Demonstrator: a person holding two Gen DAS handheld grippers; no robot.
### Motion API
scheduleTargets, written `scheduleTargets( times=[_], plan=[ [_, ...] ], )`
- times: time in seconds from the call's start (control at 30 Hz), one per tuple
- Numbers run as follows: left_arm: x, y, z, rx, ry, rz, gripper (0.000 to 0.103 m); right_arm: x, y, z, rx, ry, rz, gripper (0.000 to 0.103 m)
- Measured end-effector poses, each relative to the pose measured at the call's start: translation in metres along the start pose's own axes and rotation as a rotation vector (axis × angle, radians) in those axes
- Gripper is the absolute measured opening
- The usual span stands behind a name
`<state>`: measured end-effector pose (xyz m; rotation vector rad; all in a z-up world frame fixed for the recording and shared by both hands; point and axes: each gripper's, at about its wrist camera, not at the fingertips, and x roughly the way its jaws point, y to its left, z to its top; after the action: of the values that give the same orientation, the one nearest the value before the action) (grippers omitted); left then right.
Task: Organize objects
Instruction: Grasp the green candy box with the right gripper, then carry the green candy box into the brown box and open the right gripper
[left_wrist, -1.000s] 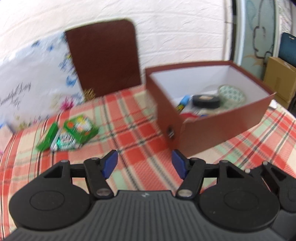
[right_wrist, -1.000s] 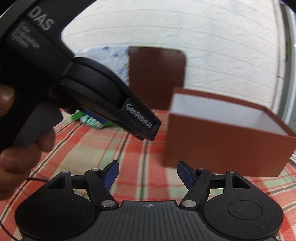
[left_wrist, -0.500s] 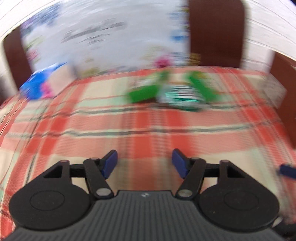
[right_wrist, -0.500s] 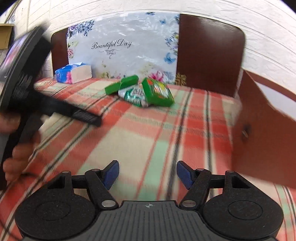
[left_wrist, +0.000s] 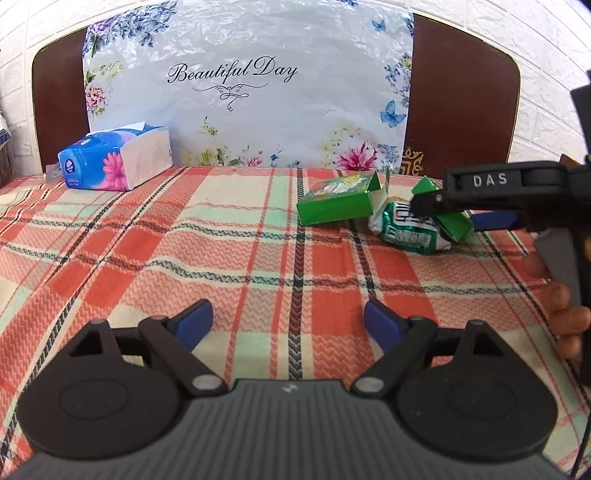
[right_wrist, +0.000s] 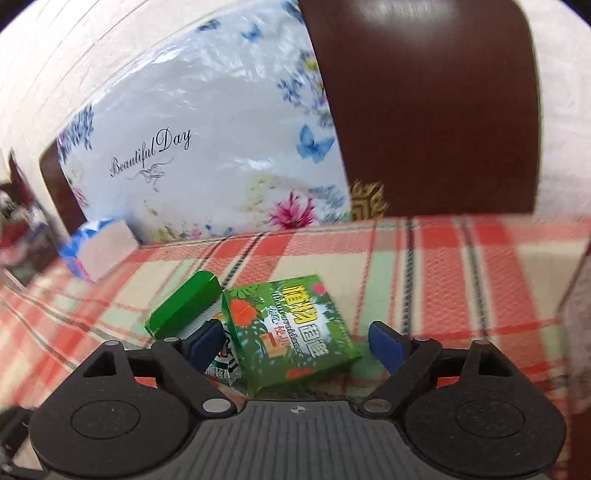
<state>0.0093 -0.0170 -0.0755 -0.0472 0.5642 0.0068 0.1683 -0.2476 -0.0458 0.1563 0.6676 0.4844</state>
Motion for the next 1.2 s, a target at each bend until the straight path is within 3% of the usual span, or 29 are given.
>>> scheduleTargets(
  times=[0.03,0.23,0.33,0.37,0.47,0.53,0.6,0.7,0.83,0.93,1.03,1.07,1.13,1.2],
  plan=[
    [0.000,0.000,0.000,-0.002,0.000,-0.001,0.090,-0.001,-0.003,0.000,0.020,0.013,0.036,0.069],
    [0.000,0.000,0.000,-0.003,0.000,-0.001,0.090,-0.046,0.016,-0.028,-0.056,0.037,0.051,0.068],
    [0.000,-0.001,0.000,0.000,0.002,0.001,0.090,-0.084,0.031,-0.069,-0.194,0.087,-0.037,0.068],
    [0.000,-0.001,0.001,0.005,0.004,0.004,0.090,-0.099,0.035,-0.087,-0.258,0.097,-0.074,0.060],
    [0.001,-0.007,0.001,0.040,0.014,0.022,0.090,-0.153,0.044,-0.132,-0.415,0.062,-0.174,0.060],
    [0.000,-0.016,0.003,0.087,0.028,0.040,0.090,-0.185,0.038,-0.152,-0.394,0.057,-0.226,0.060],
    [-0.007,-0.029,0.005,0.125,0.052,0.032,0.083,-0.210,0.030,-0.167,-0.342,0.045,-0.251,0.060],
    [-0.032,-0.056,0.008,0.085,0.128,-0.177,0.079,-0.229,0.022,-0.178,-0.304,0.018,-0.276,0.065],
    [-0.070,-0.106,0.009,0.132,0.172,-0.408,0.078,-0.226,0.021,-0.178,-0.313,0.010,-0.283,0.068],
    [-0.076,-0.138,0.000,0.187,0.280,-0.456,0.077,-0.226,0.021,-0.182,-0.321,0.000,-0.295,0.070],
    [-0.066,-0.147,-0.013,0.121,0.439,-0.474,0.076,-0.224,0.015,-0.182,-0.291,0.001,-0.266,0.062],
    [-0.068,-0.148,-0.014,0.110,0.429,-0.466,0.075,-0.224,0.012,-0.182,-0.279,-0.001,-0.248,0.059],
    [-0.068,-0.152,-0.014,0.107,0.437,-0.484,0.064,-0.224,0.011,-0.182,-0.274,-0.010,-0.242,0.059],
    [-0.064,-0.152,-0.012,0.049,0.480,-0.544,0.044,-0.224,0.010,-0.181,-0.259,-0.025,-0.234,0.058]
  ],
)
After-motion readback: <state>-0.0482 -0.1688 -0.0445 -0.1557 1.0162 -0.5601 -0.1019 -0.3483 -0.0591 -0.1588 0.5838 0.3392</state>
